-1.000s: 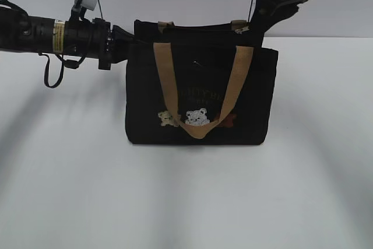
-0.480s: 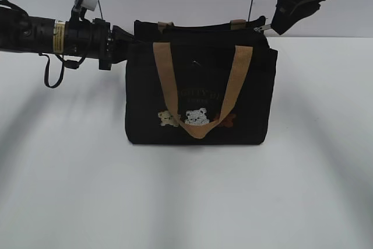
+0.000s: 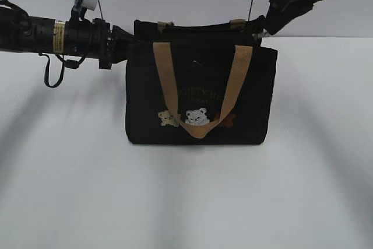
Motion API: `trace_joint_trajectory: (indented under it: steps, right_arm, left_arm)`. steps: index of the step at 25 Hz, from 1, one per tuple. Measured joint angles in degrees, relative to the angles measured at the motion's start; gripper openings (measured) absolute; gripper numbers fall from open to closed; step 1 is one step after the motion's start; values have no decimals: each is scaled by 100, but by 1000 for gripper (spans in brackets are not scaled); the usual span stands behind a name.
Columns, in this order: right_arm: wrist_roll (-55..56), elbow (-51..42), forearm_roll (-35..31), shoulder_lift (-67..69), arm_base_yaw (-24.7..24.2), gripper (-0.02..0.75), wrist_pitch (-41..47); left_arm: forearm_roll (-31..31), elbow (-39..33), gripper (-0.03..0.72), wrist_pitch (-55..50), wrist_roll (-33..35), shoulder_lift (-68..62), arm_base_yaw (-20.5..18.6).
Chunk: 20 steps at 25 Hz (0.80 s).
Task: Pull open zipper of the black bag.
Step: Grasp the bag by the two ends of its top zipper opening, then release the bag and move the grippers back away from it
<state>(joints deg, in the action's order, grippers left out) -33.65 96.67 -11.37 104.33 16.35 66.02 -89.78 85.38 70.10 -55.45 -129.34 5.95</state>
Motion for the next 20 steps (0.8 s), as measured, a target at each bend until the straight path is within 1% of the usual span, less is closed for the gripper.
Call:
trace_joint_trajectory:
  steps: [2, 4, 6, 7, 10, 11, 13, 15, 18, 20]
  right_arm:
    - [27, 0, -78, 0, 0, 336, 0]
    - [83, 0, -141, 0, 0, 409, 0]
    - [165, 0, -174, 0, 0, 471, 0]
    - [197, 0, -178, 0, 0, 489, 0]
    - [274, 0, -185, -15, 0, 508, 0]
    - [279, 0, -185, -37, 0, 511, 0]
    - [294, 0, -185, -114, 0, 514, 0]
    - [326, 0, -185, -242, 0, 515, 0]
    - [500, 0, -185, -439, 0, 515, 0]
    - [766, 0, -185, -544, 0, 515, 0]
  left_arm:
    - [46, 0, 31, -20, -172, 0, 0]
    - [84, 0, 66, -20, -249, 0, 0]
    - [141, 0, 132, -26, -290, 0, 0]
    - [168, 0, 174, -32, -306, 0, 0]
    - [202, 0, 290, -37, -433, 39, -5]
    - [183, 0, 315, -53, -538, 84, -5]
    - [83, 0, 351, -78, -717, 244, -25]
    - [-72, 0, 365, -240, -941, 476, -46]
    - [-342, 0, 393, -885, -1649, 853, -53]
    - [-591, 0, 423, -1413, -2337, 1089, -53]
